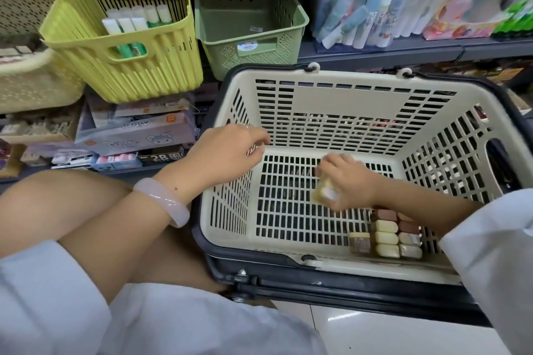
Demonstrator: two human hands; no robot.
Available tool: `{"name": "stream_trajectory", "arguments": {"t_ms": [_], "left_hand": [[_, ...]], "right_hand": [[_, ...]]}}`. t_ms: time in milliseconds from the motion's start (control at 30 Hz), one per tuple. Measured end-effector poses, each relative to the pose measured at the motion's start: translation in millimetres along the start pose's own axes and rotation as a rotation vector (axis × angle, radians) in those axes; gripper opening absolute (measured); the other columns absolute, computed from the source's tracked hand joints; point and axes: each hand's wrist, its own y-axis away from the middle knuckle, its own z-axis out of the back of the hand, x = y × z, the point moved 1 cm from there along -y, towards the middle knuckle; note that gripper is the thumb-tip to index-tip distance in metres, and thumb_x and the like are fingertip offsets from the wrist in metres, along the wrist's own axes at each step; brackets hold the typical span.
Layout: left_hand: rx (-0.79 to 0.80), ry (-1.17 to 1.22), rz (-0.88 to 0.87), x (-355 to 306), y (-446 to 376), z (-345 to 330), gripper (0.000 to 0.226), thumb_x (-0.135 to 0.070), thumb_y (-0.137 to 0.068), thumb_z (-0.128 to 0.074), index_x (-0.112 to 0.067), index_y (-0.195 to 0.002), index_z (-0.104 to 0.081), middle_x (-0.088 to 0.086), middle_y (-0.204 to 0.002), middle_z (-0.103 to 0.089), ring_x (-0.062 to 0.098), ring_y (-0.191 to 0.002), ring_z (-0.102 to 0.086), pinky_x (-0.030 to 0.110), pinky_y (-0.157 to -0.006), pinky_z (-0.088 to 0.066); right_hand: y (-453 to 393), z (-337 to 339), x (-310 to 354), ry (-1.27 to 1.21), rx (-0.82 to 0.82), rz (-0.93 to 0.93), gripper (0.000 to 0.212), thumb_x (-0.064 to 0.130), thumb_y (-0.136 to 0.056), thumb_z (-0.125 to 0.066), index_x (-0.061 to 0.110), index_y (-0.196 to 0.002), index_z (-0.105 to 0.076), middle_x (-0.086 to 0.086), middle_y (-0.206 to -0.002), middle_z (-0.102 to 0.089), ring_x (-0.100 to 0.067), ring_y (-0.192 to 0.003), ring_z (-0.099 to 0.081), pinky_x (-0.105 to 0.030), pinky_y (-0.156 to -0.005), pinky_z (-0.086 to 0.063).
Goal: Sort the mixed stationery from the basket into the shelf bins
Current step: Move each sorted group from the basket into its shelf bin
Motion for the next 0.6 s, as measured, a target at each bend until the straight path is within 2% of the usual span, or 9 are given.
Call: {"name": "stream_trajectory", "arguments": {"t_ms": [100, 167, 233, 300, 333, 433, 533, 600], "left_hand": [[-0.051, 0.62, 0.254, -16.5, -5.0, 6.2, 0.033, -0.033, -0.097, -0.039, -0.026, -0.128, -0.046, -0.006, -0.118, -0.055, 0.007, -0.098, -0.055, 0.023, -0.082, -0.044], [0.008, 1.033, 0.458, -25.2, -3.8, 10.6, 0.033, -0.039, -0.098, -0.032, -0.027, -0.126, -0.046, -0.002, -0.118, -0.057, 0.013, -0.098, -0.06, 0.033, -0.085, -0.051], [0.104, 1.448, 0.511, -30.5, -0.3, 17.0, 0.031, -0.041, -0.098, -0.033, -0.028, -0.112, -0.057, -0.001, -0.101, -0.068, 0.015, -0.087, -0.067, 0.038, -0.069, -0.057], [0.084, 1.71, 0.515, -28.5, 2.2, 26.5, 0.03, -0.04, -0.097, -0.037, -0.024, -0.102, -0.063, -0.001, -0.09, -0.071, 0.012, -0.077, -0.068, 0.032, -0.057, -0.055], [0.057, 1.776, 0.533, -25.6, 2.6, 30.8, 0.031, -0.041, -0.097, -0.039, -0.022, -0.101, -0.063, 0.0, -0.09, -0.071, 0.012, -0.076, -0.067, 0.03, -0.056, -0.055], [0.011, 1.845, 0.579, -17.7, 5.6, 41.7, 0.032, -0.043, -0.094, -0.045, -0.018, -0.1, -0.065, 0.003, -0.084, -0.069, 0.015, -0.07, -0.065, 0.027, -0.052, -0.053], [-0.037, 1.859, 0.56, -9.8, 11.3, 50.9, 0.031, -0.042, -0.092, -0.048, -0.015, -0.091, -0.065, 0.005, -0.067, -0.068, 0.017, -0.051, -0.061, 0.025, -0.049, -0.052], [-0.072, 1.858, 0.538, -3.4, 13.5, 56.8, 0.03, -0.041, -0.092, -0.049, -0.015, -0.089, -0.065, 0.006, -0.066, -0.067, 0.019, -0.048, -0.059, 0.025, -0.047, -0.051]], "right_hand": [[-7.8, 50.8, 40.2, -0.132, -0.315, 0.157, 0.072, 0.061, -0.067, -0.05, 0.015, -0.122, -0.043, -0.006, -0.128, -0.039, -0.024, -0.118, -0.037, -0.046, -0.098, -0.038], [-8.4, 79.9, 63.9, -0.232, -0.473, 0.243, 0.076, 0.057, -0.063, -0.051, 0.012, -0.123, -0.043, -0.008, -0.129, -0.039, -0.028, -0.118, -0.04, -0.048, -0.097, -0.038], [-7.5, 99.7, 81.9, -0.313, -0.546, 0.325, 0.078, 0.049, -0.061, -0.06, 0.012, -0.127, -0.041, -0.009, -0.133, -0.035, -0.029, -0.124, -0.036, -0.049, -0.101, -0.036], [-7.1, 111.4, 92.9, -0.35, -0.571, 0.373, 0.082, 0.04, -0.063, -0.074, 0.011, -0.131, -0.038, -0.011, -0.137, -0.032, -0.027, -0.13, -0.031, -0.049, -0.106, -0.031], [-7.3, 116.2, 95.6, -0.379, -0.571, 0.39, 0.086, 0.037, -0.064, -0.079, 0.011, -0.133, -0.035, -0.012, -0.138, -0.03, -0.025, -0.133, -0.028, -0.046, -0.11, -0.029], [-9.2, 129.3, 100.3, -0.548, -0.555, 0.427, 0.089, 0.03, -0.068, -0.08, 0.019, -0.138, -0.025, -0.008, -0.141, -0.027, -0.014, -0.135, -0.024, -0.025, -0.113, -0.022], [-13.2, 141.1, 104.4, -0.802, -0.543, 0.392, 0.063, 0.019, -0.083, -0.066, 0.024, -0.135, -0.031, 0.0, -0.134, -0.039, -0.009, -0.128, -0.038, -0.026, -0.109, -0.033], [-16.8, 148.3, 107.0, -0.886, -0.567, 0.347, 0.044, 0.01, -0.089, -0.057, 0.018, -0.13, -0.043, 0.003, -0.123, -0.049, -0.004, -0.115, -0.049, -0.017, -0.098, -0.041]]}}
